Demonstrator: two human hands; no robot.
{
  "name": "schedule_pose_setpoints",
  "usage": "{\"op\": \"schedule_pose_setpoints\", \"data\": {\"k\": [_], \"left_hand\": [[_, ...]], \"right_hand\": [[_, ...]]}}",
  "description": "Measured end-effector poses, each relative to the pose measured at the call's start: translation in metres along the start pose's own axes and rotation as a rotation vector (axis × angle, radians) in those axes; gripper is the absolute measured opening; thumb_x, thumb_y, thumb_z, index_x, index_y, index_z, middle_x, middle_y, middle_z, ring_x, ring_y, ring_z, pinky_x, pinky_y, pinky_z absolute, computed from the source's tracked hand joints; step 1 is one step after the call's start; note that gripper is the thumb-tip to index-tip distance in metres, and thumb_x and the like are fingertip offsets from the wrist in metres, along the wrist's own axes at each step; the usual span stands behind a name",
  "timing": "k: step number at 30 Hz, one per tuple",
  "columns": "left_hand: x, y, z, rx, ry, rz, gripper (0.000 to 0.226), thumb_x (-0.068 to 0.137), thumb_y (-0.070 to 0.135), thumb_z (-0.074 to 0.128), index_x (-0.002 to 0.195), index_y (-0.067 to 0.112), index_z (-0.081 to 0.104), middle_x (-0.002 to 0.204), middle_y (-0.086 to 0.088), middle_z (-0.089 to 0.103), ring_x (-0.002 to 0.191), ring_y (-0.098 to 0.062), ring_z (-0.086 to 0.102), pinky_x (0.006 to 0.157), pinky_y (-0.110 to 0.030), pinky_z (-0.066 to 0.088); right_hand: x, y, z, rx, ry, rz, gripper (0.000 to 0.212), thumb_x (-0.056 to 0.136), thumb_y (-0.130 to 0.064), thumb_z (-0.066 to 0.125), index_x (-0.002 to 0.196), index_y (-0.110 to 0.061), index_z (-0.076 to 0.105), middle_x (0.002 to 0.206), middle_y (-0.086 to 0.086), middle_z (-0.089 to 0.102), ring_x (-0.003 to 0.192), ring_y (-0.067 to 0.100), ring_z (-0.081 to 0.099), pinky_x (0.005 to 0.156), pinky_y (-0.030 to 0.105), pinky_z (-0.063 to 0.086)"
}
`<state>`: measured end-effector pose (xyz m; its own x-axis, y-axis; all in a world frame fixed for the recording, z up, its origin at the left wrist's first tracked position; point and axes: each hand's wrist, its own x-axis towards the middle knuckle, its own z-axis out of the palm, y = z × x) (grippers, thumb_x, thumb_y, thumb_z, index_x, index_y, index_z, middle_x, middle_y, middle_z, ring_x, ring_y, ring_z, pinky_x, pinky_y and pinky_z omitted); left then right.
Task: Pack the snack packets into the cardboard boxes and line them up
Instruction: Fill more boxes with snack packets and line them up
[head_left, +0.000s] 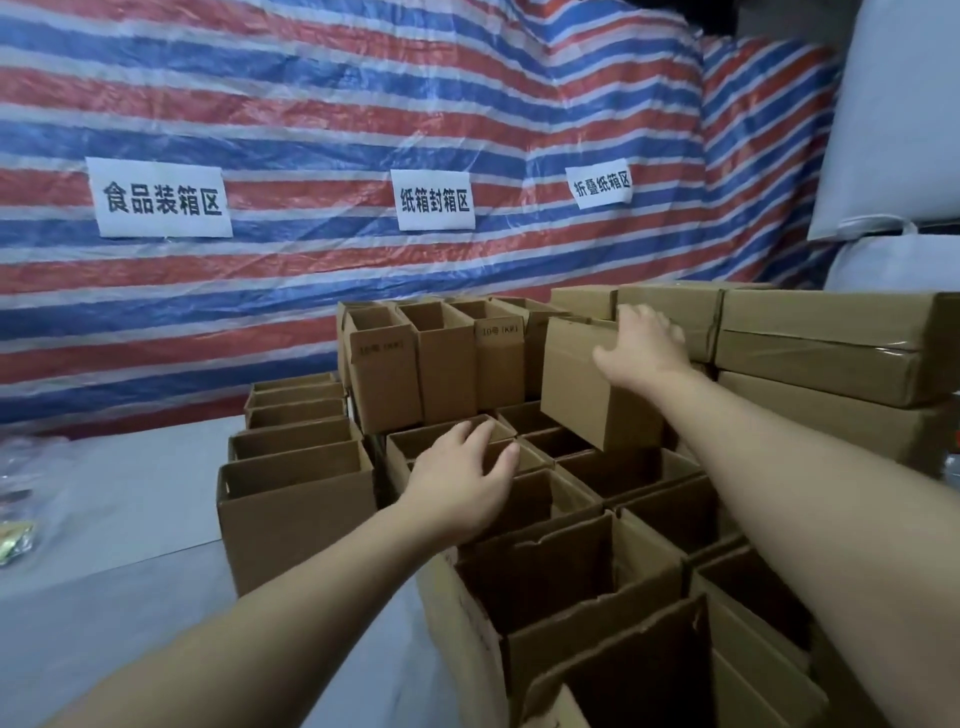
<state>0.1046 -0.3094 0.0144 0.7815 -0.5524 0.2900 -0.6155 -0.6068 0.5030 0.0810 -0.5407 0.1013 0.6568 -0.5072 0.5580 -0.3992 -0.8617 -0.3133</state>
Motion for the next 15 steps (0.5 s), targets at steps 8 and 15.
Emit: {"op": "schedule_pose_setpoints", "data": {"k": [8, 15], "left_hand": [[0.01, -0.026, 0.012, -0.168, 0.049, -0.09, 0.057, 0.101, 0.053, 0.037, 0.15, 0.024, 0.033, 0.153, -0.001, 0.039, 0.139, -0.02, 0.038, 0.115, -0.046, 0.034], [-0.036, -0.028, -0.088, -0.296, 0.334, -0.105, 0.042, 0.102, 0.046, 0.042, 0.136, 0.022, 0.051, 0.127, 0.003, 0.06, 0.111, -0.009, 0.056, 0.09, -0.03, 0.051]], "right_hand": [[0.037, -0.011, 0.03, -0.351, -0.082, -0.094, 0.015, 0.092, -0.028, 0.07, 0.097, -0.018, 0.061, 0.088, 0.002, 0.061, 0.101, 0.026, 0.063, 0.117, 0.056, 0.031], [-0.016, -0.072, -0.042, -0.247, 0.165, -0.361, 0.022, 0.089, -0.025, 0.07, 0.086, -0.022, 0.049, 0.076, -0.006, 0.049, 0.076, 0.018, 0.048, 0.094, 0.044, 0.047]]}}
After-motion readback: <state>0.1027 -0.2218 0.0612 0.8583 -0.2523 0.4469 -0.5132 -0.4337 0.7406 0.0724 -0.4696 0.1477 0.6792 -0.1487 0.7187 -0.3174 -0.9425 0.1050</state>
